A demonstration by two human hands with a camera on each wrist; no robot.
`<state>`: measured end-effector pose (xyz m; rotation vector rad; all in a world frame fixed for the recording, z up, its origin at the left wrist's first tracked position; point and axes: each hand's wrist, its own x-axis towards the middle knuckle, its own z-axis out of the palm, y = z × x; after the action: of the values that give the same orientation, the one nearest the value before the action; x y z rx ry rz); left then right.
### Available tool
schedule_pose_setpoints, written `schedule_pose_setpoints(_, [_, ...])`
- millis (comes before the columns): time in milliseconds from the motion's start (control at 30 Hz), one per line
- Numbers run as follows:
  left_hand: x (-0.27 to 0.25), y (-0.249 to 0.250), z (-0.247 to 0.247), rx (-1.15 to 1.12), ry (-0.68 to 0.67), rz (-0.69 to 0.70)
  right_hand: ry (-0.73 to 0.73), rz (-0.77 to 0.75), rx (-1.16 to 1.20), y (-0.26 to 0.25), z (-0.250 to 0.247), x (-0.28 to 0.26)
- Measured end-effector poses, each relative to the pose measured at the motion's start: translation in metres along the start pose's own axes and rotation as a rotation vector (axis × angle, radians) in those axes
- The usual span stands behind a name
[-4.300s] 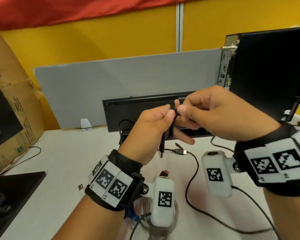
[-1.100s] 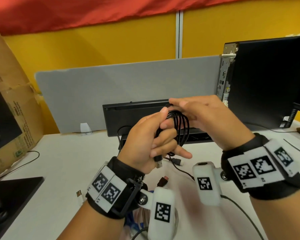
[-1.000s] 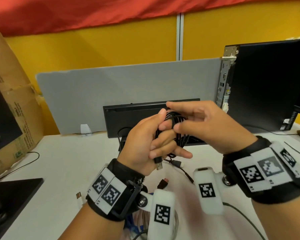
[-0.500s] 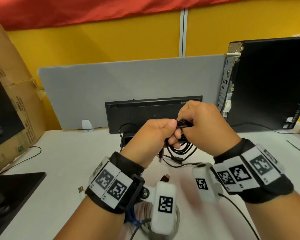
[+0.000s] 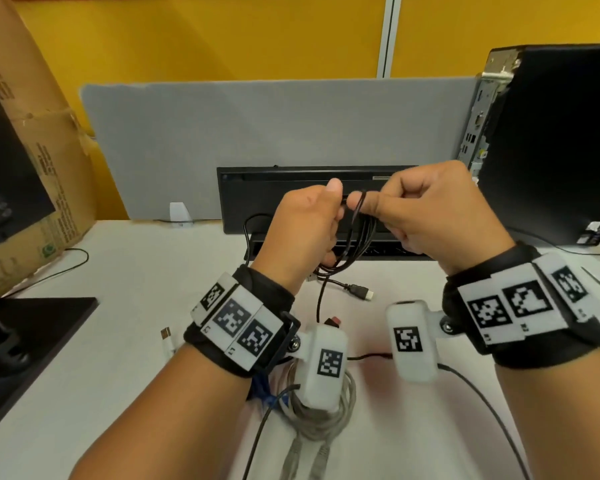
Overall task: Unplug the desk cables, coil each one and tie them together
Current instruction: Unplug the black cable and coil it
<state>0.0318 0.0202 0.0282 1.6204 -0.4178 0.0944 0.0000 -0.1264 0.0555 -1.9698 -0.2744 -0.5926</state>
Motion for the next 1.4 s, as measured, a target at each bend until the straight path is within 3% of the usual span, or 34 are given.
schedule_pose_setpoints(167, [0.002,-0.002,0.002,0.256,0.080,0.134,-0.125,0.337,0.361,-0.001,0.004,0.001])
schedule_pose_setpoints(300, [0.004,-0.004,0.002,0.318,0.099,0.143,-0.196,0.358,0.624,-0.006,-0.003,0.003])
schedule_pose_setpoints(400, [0.005,-0.003,0.001,0.315,0.113,0.155,-0.276,0.378,0.684,-0.012,-0.011,0.003])
schedule_pose_setpoints(600, [0.005,-0.001,0.000,0.331,0.145,0.147,-0.223,0.482,0.857,-0.012,-0.024,0.007])
schedule_pose_setpoints(700, [0.007,0.000,-0.001,0.340,0.194,0.115,-0.145,0.420,0.647,-0.005,-0.038,0.010])
schedule_pose_setpoints(867, [0.011,-0.004,-0.005,0.358,0.254,0.118,0.096,-0.042,-0.226,0.010,-0.043,0.008])
schedule_pose_setpoints(933, [0.012,-0.007,-0.005,0.380,0.274,0.121,0.101,-0.086,-0.406,0.013,-0.042,0.010])
schedule_pose_setpoints(1067, [0.018,-0.012,-0.014,0.463,0.348,0.169,0.231,-0.094,-0.627,0.019,-0.053,0.010])
schedule_pose_setpoints(1167, [0.021,-0.011,-0.024,0.420,0.395,0.168,0.302,-0.141,-0.607,0.024,-0.066,0.014])
schedule_pose_setpoints(1267, [0.020,-0.009,-0.022,0.297,0.363,0.094,0.221,-0.121,-0.481,0.033,-0.066,0.017])
schedule_pose_setpoints(1400, [0.021,-0.010,-0.016,0.123,0.278,-0.017,0.017,-0.029,-0.551,0.040,-0.053,0.020])
